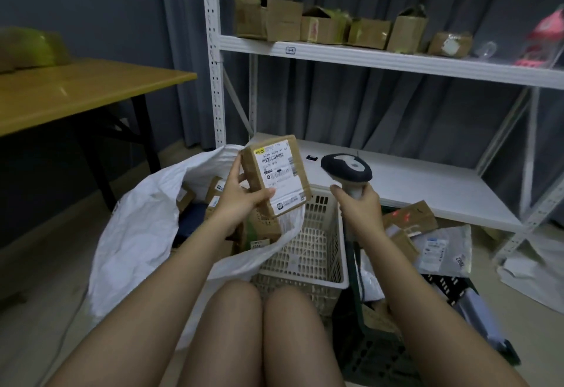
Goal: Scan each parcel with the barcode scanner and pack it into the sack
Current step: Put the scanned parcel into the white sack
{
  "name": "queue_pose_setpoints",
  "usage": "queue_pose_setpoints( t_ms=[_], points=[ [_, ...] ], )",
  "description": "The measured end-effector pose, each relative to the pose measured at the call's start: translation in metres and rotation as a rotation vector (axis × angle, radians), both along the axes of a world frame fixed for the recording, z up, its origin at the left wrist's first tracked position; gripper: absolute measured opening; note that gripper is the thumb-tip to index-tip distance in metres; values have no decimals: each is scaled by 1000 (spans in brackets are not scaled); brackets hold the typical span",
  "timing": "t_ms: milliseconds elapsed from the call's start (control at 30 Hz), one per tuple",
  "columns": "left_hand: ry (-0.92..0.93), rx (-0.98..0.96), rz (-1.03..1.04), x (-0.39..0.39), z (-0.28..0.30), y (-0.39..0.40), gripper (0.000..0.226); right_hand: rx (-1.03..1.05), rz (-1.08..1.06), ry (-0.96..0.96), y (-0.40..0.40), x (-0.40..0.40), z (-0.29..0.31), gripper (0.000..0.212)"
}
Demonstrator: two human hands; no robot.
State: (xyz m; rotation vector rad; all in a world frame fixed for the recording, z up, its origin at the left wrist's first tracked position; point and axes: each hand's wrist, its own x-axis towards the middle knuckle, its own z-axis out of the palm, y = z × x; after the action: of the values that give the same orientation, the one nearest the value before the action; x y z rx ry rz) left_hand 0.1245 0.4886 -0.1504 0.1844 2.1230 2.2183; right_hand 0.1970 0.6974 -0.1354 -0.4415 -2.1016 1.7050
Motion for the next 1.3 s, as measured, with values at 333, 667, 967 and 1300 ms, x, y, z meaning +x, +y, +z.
queue_pose_setpoints(
  t_ms=[333,667,967,1300],
  points=[
    [2,-74,-7,-18,-20,-3,109,139,202,-63,-2,24,-7,18],
    [12,-51,-10,-19,-25,-1,109,203,227,-104,-12,26,-2,25],
    [99,-51,196,-23,-30,-23,97,98,181,-93,-11,14,-13,21],
    [216,-494,435,-51,-53,-83,97,-30,24,-183,-9,-80,-85,27]
  ],
)
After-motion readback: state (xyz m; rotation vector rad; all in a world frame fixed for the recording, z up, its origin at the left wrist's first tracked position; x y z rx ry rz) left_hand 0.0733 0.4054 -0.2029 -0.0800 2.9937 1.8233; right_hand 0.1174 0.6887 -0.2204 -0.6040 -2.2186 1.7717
